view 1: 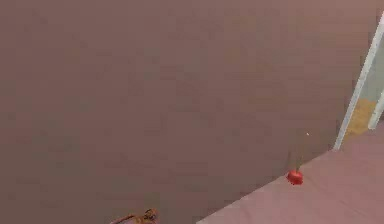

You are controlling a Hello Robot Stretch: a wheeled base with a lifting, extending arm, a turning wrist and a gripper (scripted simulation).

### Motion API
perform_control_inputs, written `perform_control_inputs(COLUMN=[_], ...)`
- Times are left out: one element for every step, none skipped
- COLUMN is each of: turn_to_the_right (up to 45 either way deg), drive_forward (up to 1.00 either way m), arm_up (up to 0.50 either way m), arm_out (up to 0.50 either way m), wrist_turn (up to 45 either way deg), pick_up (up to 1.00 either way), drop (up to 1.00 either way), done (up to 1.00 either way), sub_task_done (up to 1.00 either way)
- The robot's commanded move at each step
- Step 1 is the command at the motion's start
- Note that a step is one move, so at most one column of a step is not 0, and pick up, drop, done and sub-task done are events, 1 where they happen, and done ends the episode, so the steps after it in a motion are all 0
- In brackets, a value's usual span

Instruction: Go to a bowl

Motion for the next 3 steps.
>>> perform_control_inputs(turn_to_the_right=[45.0, 12.0, 0.0], drive_forward=[0.00, 0.00, 1.00], arm_up=[0.00, 0.00, 0.00], arm_out=[0.00, 0.00, 0.00], wrist_turn=[0.0, 0.0, 0.0], pick_up=[0.00, 0.00, 0.00], drop=[0.00, 0.00, 0.00], done=[0.00, 0.00, 0.00], sub_task_done=[0.00, 0.00, 0.00])
